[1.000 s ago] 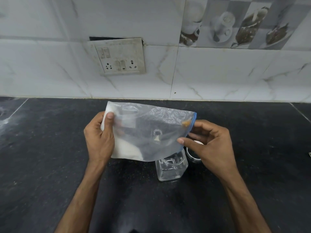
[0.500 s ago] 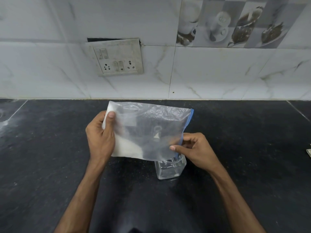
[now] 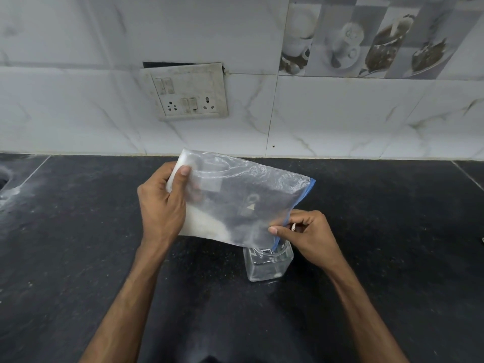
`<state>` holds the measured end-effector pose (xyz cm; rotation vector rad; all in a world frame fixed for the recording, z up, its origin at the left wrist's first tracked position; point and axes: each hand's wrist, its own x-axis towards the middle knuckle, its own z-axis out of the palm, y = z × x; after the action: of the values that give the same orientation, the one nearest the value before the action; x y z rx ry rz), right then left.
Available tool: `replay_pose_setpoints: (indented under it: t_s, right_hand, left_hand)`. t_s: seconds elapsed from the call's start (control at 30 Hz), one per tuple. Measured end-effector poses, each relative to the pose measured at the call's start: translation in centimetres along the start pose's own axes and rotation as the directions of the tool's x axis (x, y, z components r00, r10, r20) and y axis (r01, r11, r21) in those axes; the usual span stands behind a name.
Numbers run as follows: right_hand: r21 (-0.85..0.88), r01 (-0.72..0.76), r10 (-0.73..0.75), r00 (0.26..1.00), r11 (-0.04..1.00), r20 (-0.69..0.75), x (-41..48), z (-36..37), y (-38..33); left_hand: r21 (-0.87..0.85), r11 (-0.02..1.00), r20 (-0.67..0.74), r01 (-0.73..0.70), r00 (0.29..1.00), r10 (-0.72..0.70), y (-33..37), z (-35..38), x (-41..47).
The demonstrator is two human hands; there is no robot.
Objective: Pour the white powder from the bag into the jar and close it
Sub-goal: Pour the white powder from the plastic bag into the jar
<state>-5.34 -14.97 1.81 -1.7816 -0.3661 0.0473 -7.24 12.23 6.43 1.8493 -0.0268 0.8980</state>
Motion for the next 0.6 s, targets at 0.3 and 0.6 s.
replay_pose_setpoints:
  t_s: [0.3, 0.6]
  right_hand:
    - [0.013, -0.002, 0.002, 0.999, 1.000, -0.032, -0.1, 0.3, 0.4]
    - [0.065, -0.003, 0.004, 1.000, 0.998, -0.020, -0.5, 0.5, 1.0]
  left_hand:
    - [0.046, 0.998, 0.024, -0.040, 0.999, 0.039, 0.1, 0.0, 0.5]
    - [0.085, 0.992, 0.063, -0.098, 0.994, 0.093, 1.4, 0.0, 1.3]
